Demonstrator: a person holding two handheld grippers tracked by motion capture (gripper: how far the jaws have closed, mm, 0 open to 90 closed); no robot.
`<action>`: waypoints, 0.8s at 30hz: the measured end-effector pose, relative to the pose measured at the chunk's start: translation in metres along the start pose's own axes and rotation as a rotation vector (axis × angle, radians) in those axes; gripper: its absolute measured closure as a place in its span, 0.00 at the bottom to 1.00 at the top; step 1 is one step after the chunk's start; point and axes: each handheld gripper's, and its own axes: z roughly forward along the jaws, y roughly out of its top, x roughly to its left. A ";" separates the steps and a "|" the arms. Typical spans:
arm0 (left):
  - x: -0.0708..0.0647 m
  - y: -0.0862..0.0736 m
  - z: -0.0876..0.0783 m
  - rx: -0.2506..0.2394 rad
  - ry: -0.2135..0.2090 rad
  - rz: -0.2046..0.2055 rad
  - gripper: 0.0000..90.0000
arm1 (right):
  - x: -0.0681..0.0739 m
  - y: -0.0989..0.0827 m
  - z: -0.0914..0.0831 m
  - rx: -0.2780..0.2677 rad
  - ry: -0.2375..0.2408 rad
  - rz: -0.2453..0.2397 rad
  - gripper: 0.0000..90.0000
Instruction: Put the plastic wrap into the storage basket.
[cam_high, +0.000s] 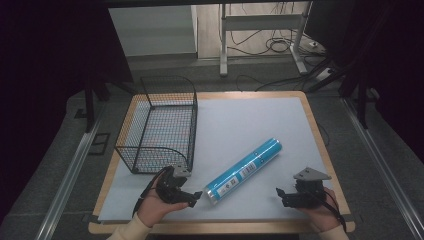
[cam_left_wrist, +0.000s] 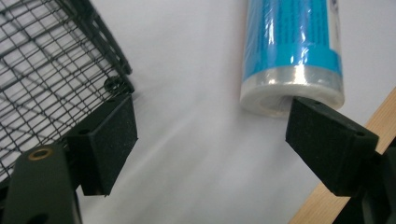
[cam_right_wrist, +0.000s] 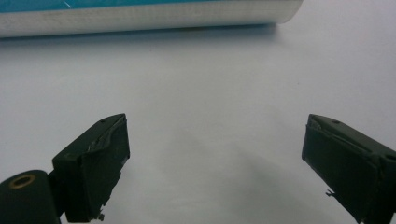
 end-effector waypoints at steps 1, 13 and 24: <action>0.000 0.003 -0.001 0.007 0.004 0.007 0.18 | 0.000 0.000 0.000 0.000 0.000 0.000 0.09; -0.004 0.017 -0.001 0.003 -0.008 0.023 0.18 | 0.000 0.000 0.000 0.004 -0.001 0.002 0.09; -0.010 0.036 0.001 0.000 -0.016 0.047 0.18 | 0.000 0.000 0.000 0.006 -0.001 -0.001 0.09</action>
